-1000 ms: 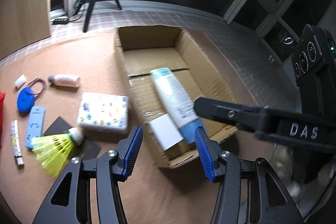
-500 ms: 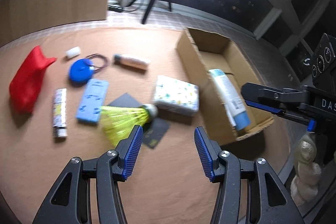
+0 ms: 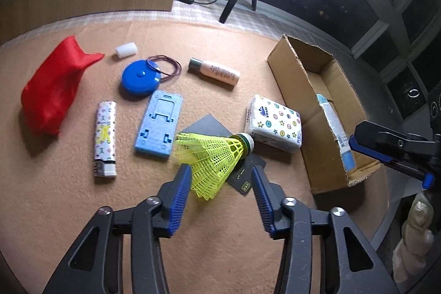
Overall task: Organize objects
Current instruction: 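Move the right tool to the yellow shuttlecock and grasp its cork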
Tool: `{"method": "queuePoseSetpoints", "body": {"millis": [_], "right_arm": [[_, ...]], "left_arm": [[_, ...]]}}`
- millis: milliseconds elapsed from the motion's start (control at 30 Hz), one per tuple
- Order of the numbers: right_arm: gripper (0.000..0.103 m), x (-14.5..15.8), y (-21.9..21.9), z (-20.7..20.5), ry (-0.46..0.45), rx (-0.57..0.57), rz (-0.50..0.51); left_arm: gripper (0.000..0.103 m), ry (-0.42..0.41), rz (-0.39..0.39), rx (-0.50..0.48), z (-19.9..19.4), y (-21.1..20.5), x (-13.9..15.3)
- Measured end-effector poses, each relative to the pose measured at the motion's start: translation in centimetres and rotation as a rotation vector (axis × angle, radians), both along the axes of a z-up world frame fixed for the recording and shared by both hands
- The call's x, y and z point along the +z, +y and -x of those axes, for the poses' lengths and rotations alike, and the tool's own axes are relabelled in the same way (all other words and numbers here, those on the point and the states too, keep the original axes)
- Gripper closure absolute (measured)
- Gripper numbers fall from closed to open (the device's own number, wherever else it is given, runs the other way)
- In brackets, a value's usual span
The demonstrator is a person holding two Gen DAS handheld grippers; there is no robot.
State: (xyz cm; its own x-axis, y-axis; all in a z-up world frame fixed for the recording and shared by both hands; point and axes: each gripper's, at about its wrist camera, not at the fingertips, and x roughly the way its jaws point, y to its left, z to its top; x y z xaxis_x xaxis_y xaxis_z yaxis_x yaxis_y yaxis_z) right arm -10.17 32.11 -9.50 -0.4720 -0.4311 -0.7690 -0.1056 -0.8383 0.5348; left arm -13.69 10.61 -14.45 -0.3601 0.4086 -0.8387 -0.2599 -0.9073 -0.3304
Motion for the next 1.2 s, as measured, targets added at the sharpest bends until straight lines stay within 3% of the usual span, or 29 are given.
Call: {"method": "queuePoseSetpoints", "body": {"millis": [300, 767, 800, 867, 900, 933, 1200], "right_arm": [[0.062, -0.5, -0.8, -0.2, -0.015, -0.001, -0.005], [0.062, -2.5, -5.8, 0.9, -0.070, 0.097, 0.005], [0.062, -2.8, -6.3, 1.0, -0.079, 0.105, 0.005], [0.062, -3.4, -6.9, 1.2, -0.094, 0.113, 0.010], [0.062, -3.6, -7.0, 1.2, -0.102, 0.114, 0.013], [0.062, -3.9, -7.1, 1.2, -0.109, 0.114, 0.018], [0.062, -6.2, -7.5, 1.8, -0.192, 0.083, 0.073]], "left_arm": [[0.096, -0.024, 0.024, -0.080, -0.1, 1.6, -1.4], [0.101, -0.066, -0.076, -0.052, -2.6, -1.4, -1.3], [0.101, -0.073, -0.088, -0.058, -3.1, -1.6, -1.4], [0.087, -0.097, -0.095, -0.078, -3.8, -1.8, -1.4], [0.069, -0.107, -0.097, -0.084, -4.2, -2.0, -1.4], [0.060, -0.101, -0.098, -0.083, -4.6, -2.3, -1.2], [0.057, -0.033, -0.068, -0.012, -4.4, -6.3, 0.3]]}}
